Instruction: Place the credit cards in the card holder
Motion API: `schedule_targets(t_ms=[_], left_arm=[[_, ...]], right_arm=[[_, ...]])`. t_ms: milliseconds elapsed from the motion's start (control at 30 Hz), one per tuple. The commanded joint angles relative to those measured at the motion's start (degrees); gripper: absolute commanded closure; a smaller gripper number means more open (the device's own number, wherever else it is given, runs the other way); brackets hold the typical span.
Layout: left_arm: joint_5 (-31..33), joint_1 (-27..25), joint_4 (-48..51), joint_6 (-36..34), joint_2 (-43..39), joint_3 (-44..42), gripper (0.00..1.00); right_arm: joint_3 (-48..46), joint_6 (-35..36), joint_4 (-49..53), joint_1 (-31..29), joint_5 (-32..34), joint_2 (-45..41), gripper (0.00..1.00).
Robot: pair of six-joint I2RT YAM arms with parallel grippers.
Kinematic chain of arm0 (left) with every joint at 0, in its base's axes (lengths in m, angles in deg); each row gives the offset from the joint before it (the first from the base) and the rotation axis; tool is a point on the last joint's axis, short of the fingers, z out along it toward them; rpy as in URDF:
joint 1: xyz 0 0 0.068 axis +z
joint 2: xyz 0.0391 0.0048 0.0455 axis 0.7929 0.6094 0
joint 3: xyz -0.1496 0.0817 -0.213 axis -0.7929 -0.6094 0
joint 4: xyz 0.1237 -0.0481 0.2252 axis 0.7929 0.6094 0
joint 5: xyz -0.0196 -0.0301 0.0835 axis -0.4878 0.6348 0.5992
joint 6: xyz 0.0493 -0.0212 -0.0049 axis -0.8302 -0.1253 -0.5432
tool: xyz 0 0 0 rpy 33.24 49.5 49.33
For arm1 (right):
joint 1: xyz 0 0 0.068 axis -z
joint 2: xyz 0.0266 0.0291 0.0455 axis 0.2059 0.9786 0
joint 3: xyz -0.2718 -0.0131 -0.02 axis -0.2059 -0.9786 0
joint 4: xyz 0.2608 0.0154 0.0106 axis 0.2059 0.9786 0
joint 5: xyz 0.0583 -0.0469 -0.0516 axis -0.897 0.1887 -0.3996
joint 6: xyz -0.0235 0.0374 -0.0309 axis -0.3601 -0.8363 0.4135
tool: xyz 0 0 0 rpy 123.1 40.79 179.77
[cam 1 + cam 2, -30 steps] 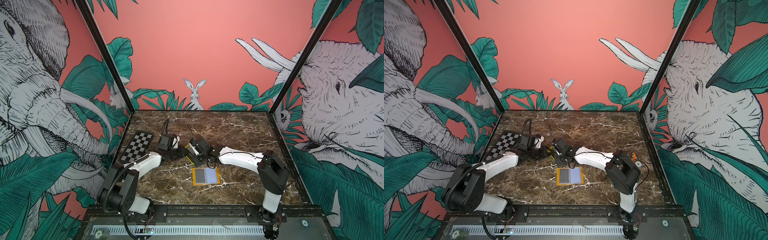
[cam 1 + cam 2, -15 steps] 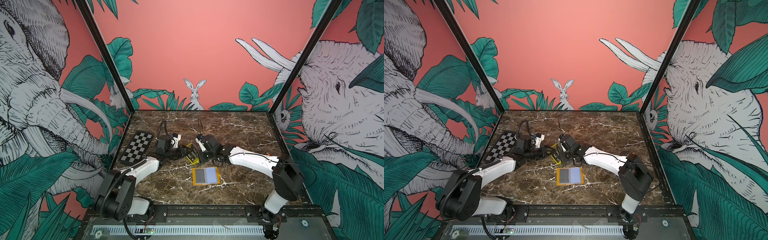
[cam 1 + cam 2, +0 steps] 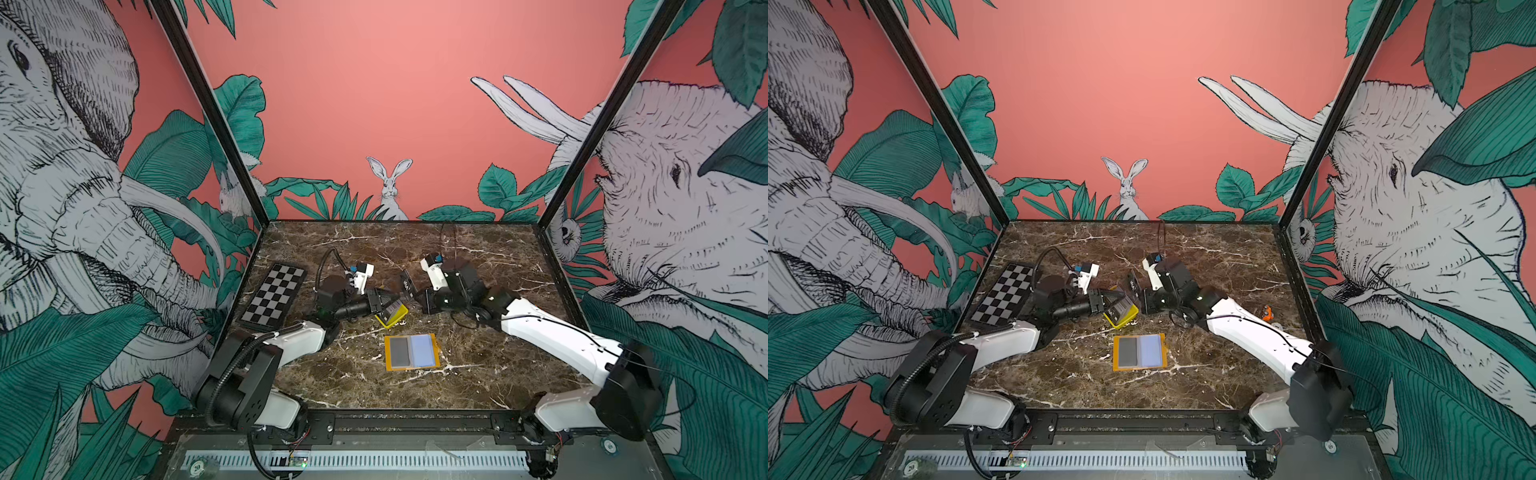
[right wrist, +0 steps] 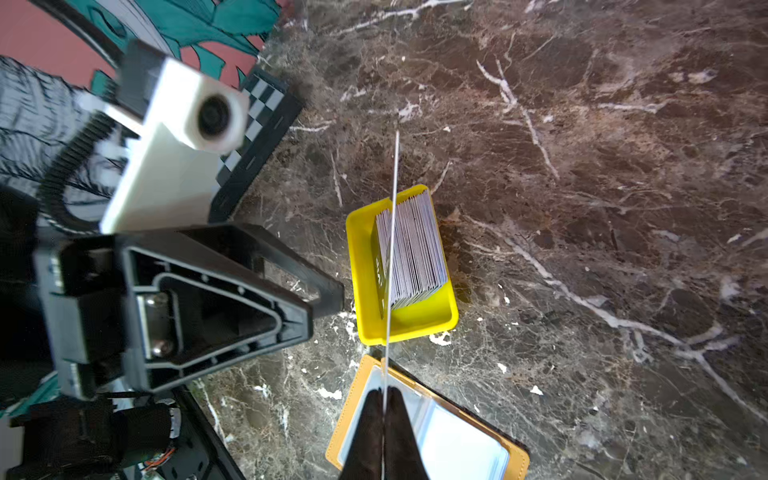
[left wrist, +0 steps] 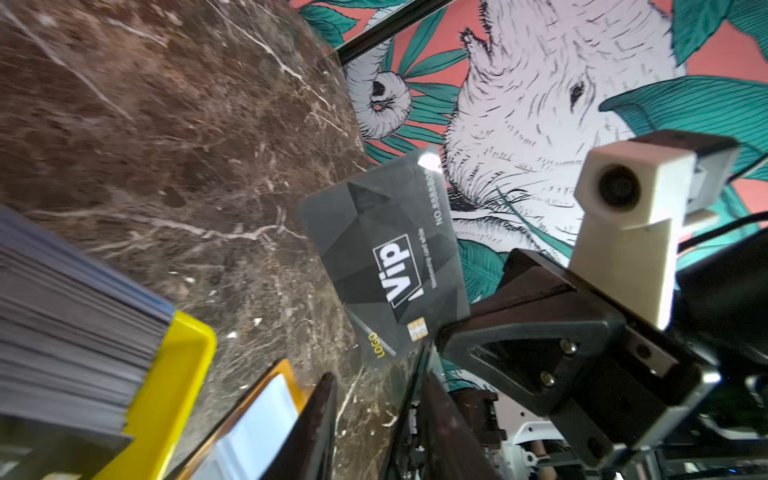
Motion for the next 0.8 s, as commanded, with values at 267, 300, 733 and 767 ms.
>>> schedule_targets(t_ms=[267, 300, 733, 767], left_arm=[[-3.88, -1.19, -30.45, 16.47, 10.52, 3.67, 0.64], [-4.01, -1.29, -30.57, 16.49, 10.60, 3.92, 0.64], [-5.31, -3.42, -30.83, 17.69, 11.37, 7.97, 0.64], [-5.26, -3.46, -31.14, 17.98, 11.51, 8.09, 0.64]], right_arm=[[-7.38, -8.09, -6.37, 9.20, -14.58, -12.60, 1.00], [-8.11, -9.03, -7.48, 9.98, -15.77, -13.28, 1.00], [-12.96, -17.02, -20.05, 13.25, -24.95, -14.61, 1.00], [-13.10, -17.30, -20.58, 13.26, -25.24, -14.61, 1.00]])
